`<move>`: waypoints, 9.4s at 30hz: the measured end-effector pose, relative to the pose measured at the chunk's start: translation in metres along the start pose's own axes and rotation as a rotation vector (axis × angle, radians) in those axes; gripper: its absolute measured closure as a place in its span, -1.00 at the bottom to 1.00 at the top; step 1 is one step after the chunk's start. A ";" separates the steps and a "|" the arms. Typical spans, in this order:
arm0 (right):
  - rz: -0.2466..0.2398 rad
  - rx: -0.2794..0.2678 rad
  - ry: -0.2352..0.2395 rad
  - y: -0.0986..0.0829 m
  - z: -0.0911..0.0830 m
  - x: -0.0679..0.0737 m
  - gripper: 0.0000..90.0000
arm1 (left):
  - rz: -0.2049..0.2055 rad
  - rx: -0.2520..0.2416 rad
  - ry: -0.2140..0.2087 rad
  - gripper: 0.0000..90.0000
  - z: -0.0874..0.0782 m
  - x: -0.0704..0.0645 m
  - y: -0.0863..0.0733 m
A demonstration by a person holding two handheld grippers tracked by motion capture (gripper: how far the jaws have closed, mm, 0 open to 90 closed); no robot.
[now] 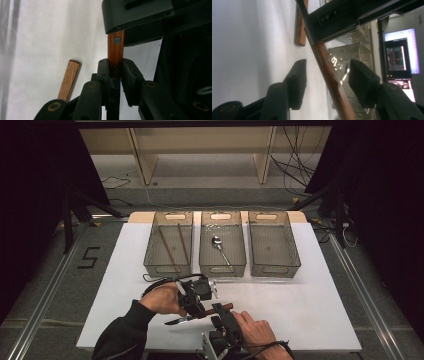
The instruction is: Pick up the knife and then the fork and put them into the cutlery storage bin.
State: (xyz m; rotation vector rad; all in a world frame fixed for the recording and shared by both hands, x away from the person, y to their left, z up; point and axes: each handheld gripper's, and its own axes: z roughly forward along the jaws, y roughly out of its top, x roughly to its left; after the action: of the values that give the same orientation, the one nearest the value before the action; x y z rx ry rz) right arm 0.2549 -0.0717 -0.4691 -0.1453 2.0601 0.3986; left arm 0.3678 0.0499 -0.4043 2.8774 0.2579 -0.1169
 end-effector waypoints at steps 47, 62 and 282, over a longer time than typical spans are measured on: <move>-0.119 0.060 0.013 -0.023 -0.005 0.000 0.80 | -0.201 -0.194 0.152 -0.17 -0.043 0.026 -0.045; 0.103 0.181 0.060 -0.075 -0.004 -0.038 0.80 | -0.329 -0.430 0.304 -0.49 -0.066 0.024 -0.083; 0.770 -0.179 0.365 -0.054 -0.020 -0.062 -0.41 | 0.001 -0.031 0.083 0.71 -0.003 0.014 -0.033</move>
State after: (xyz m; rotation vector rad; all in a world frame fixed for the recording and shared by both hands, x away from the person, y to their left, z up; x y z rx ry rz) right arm 0.2840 -0.1330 -0.4183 0.5234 2.3812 1.0909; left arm 0.3761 0.0847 -0.4104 2.8553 0.2719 0.0060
